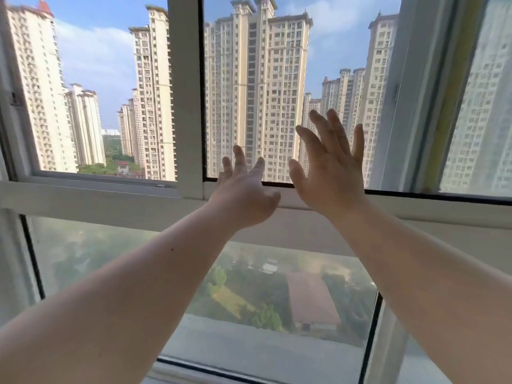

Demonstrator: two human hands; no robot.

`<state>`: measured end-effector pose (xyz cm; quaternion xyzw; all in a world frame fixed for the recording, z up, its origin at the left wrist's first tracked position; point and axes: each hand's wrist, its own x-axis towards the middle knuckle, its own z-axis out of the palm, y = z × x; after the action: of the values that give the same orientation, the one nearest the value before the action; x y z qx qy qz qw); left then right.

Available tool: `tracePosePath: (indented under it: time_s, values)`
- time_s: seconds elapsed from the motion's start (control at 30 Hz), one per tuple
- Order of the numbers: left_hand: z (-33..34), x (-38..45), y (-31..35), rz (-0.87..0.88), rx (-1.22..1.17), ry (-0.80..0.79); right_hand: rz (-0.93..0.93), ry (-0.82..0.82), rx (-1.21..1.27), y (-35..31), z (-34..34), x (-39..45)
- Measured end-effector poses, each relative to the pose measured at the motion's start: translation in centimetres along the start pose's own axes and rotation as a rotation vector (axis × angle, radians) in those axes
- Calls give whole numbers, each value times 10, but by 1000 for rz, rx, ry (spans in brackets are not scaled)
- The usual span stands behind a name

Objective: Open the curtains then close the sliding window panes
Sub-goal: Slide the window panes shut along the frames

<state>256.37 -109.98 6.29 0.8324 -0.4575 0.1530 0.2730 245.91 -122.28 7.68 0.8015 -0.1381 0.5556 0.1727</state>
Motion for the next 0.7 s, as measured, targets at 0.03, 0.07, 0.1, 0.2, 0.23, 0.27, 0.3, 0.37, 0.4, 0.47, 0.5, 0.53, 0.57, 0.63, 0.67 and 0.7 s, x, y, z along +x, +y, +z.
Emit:
tracePosePath:
  time_s: [0.03, 0.07, 0.1, 0.2, 0.23, 0.27, 0.3, 0.37, 0.4, 0.47, 0.5, 0.53, 0.57, 0.63, 0.67, 0.7]
  values:
    - [-4, -2, 3, 47, -16, 20, -15, 8, 10, -1, -2, 1]
    - [-9, -4, 3, 71, -69, 83, -25, 7, 16, 0, -3, 1]
    - [-14, -5, 2, 55, -139, 175, -26, -5, 17, 1, -5, 1]
    - [-27, 5, -6, -154, -255, 373, -1, -67, 0, 12, -10, -1]
    - [-29, 9, -9, -232, -279, 350, 15, -100, -5, 16, -11, -2]
    - [-28, 12, -10, -277, -319, 298, 40, -134, -14, 21, -12, -3]
    - [-24, 15, -5, -286, -371, 238, 70, -167, -33, 29, -15, -5]
    - [-10, 17, 9, -243, -441, 145, 109, -206, -80, 43, -19, -9]
    - [-2, 17, 19, -217, -460, 140, 123, -210, -96, 50, -23, -12]
    - [13, 20, 40, -184, -508, 188, 157, -206, -101, 66, -30, -18]
    - [19, 21, 47, -191, -542, 210, 170, -208, -96, 69, -33, -20]
    - [25, 23, 55, -206, -586, 218, 182, -211, -100, 75, -37, -22]
    - [32, 27, 62, -220, -641, 225, 193, -214, -106, 81, -40, -25]
    - [42, 30, 74, -230, -712, 225, 206, -212, -114, 93, -47, -28]
    - [47, 30, 85, -228, -720, 213, 208, -220, -123, 102, -52, -31]
    - [50, 31, 91, -203, -699, 204, 206, -232, -134, 109, -54, -32]
